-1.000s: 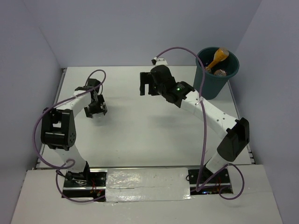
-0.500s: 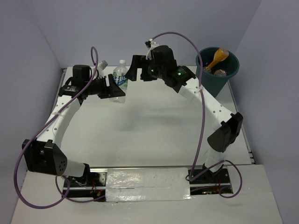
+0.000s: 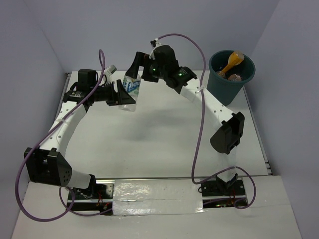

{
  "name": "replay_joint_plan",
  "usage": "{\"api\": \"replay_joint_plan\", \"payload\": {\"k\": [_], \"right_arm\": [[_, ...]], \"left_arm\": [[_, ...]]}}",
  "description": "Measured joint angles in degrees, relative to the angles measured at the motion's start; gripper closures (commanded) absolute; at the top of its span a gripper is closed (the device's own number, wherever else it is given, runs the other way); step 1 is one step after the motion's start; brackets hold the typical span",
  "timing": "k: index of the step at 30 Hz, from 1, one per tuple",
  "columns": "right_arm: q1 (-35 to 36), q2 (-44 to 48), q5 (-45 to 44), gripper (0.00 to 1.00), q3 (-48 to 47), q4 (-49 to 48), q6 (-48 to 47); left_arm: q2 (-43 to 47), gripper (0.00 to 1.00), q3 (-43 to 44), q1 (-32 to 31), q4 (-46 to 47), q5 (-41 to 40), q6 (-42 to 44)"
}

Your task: Put the plastic bottles in the bin

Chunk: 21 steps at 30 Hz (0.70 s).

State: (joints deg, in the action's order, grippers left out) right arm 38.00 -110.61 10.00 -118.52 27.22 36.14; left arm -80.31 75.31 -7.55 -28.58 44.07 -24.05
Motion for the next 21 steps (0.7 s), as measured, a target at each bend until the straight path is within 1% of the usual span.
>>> {"api": "replay_joint_plan", "payload": {"k": [3,6,7,8,9,11,12,14,15,17,18,19,20,21], "right_arm": [[0.0,-1.33,-0.5,0.05,-1.11,-0.57,1.22],[0.0,-3.21,-0.81,0.14,-3.28,-1.05,2.25],[0.0,-3.5,-0.92,0.24,-3.58,-1.18,2.51],[0.0,-4.09,-1.18,0.28,-3.91,-1.6,2.78],[0.0,-4.31,-1.18,0.37,-3.91,-1.97,3.41],[0.0,-4.55,-1.42,0.48,-3.96,-2.56,3.82],[0.0,-4.63,-1.66,0.58,-4.17,-2.75,4.0],[-0.13,-4.85,-2.4,0.67,-4.83,-3.43,5.2],[-0.2,-4.87,-2.47,0.75,-4.94,-3.58,5.49],[-0.24,-4.87,-2.71,0.83,-4.94,-3.65,5.57],[-0.24,-4.87,-2.73,0.9,-4.94,-3.65,5.57],[-0.24,-4.87,-2.86,0.94,-4.92,-3.67,5.6],[-0.24,-4.87,-2.91,0.97,-4.9,-3.65,5.57],[-0.22,-4.87,-3.08,0.99,-4.9,-3.65,5.55]], "left_arm": [[0.0,0.43,-0.02,0.0,0.26,0.46,-0.07],[0.0,0.43,-0.02,0.0,0.31,0.83,-0.09],[0.0,0.43,-0.02,0.0,0.28,0.85,-0.09],[0.0,0.43,-0.02,0.0,0.28,0.87,-0.09],[0.0,0.43,-0.02,0.0,0.24,0.83,-0.11],[0.0,0.43,-0.04,0.0,0.11,0.79,-0.11],[0.02,0.43,-0.04,0.0,-0.07,0.79,-0.11],[0.02,0.43,-0.13,0.0,-0.31,0.83,0.15],[0.02,0.42,-0.15,0.0,0.04,0.9,0.15],[0.04,0.42,-0.15,0.0,0.26,0.76,0.09],[0.04,0.37,-0.15,0.0,0.24,0.76,0.07],[0.04,0.31,-0.15,0.0,0.24,0.79,0.09],[0.04,0.07,-0.17,0.0,0.24,0.76,0.07],[0.04,0.01,-0.17,0.0,0.28,0.72,0.31]]}}
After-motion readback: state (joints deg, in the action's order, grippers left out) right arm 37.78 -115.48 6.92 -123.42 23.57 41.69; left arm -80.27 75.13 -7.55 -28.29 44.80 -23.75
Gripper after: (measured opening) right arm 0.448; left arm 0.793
